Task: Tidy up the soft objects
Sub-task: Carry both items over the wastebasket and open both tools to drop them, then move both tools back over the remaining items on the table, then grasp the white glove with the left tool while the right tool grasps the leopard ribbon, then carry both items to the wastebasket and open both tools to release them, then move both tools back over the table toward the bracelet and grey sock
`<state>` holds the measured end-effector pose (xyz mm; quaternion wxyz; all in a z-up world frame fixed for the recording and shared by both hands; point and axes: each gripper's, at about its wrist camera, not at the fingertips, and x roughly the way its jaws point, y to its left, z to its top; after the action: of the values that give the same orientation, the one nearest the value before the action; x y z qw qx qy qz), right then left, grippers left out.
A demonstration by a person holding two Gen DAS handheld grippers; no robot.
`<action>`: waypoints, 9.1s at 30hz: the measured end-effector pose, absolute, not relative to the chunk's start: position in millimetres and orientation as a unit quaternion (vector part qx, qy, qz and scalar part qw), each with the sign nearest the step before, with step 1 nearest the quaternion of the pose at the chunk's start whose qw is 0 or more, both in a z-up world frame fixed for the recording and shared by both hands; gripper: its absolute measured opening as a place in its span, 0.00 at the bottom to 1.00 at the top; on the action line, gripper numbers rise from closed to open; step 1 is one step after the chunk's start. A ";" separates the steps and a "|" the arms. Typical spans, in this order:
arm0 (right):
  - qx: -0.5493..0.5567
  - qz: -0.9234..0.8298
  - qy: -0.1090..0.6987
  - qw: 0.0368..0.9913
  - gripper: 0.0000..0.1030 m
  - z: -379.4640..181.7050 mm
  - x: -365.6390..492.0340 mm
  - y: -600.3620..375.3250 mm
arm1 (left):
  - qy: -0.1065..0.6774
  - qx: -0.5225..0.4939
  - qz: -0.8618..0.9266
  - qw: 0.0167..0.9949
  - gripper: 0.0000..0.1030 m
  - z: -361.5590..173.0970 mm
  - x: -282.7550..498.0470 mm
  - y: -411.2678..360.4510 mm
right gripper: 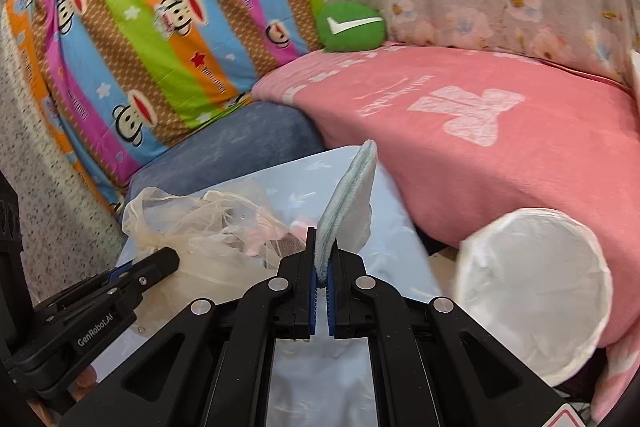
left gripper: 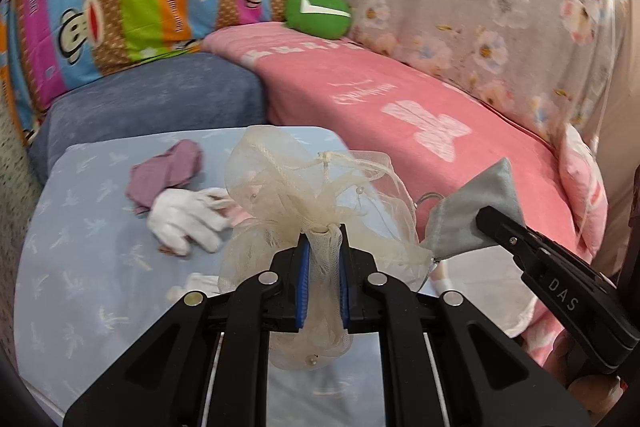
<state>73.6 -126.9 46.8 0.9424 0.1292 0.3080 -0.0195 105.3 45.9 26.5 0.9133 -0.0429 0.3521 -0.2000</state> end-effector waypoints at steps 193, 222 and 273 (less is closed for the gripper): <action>0.215 -0.180 0.301 0.911 0.13 11.1 -6.3 -321.8 | 0.379 0.046 -0.377 0.844 0.14 9.1 81.6 -167.3; 0.176 -0.143 0.320 0.920 0.30 14.5 22.0 -268.7 | 0.382 0.003 -0.306 0.872 0.53 3.2 103.8 -107.1; 0.050 0.021 0.425 0.904 0.42 -39.1 108.0 -13.4 | 0.474 -0.106 -0.057 0.872 0.66 -99.9 121.6 184.4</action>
<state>108.0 -13.4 -39.1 0.9036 0.0495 0.4249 0.0215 121.6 184.4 -99.9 0.8723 -0.1059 0.4740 -0.0570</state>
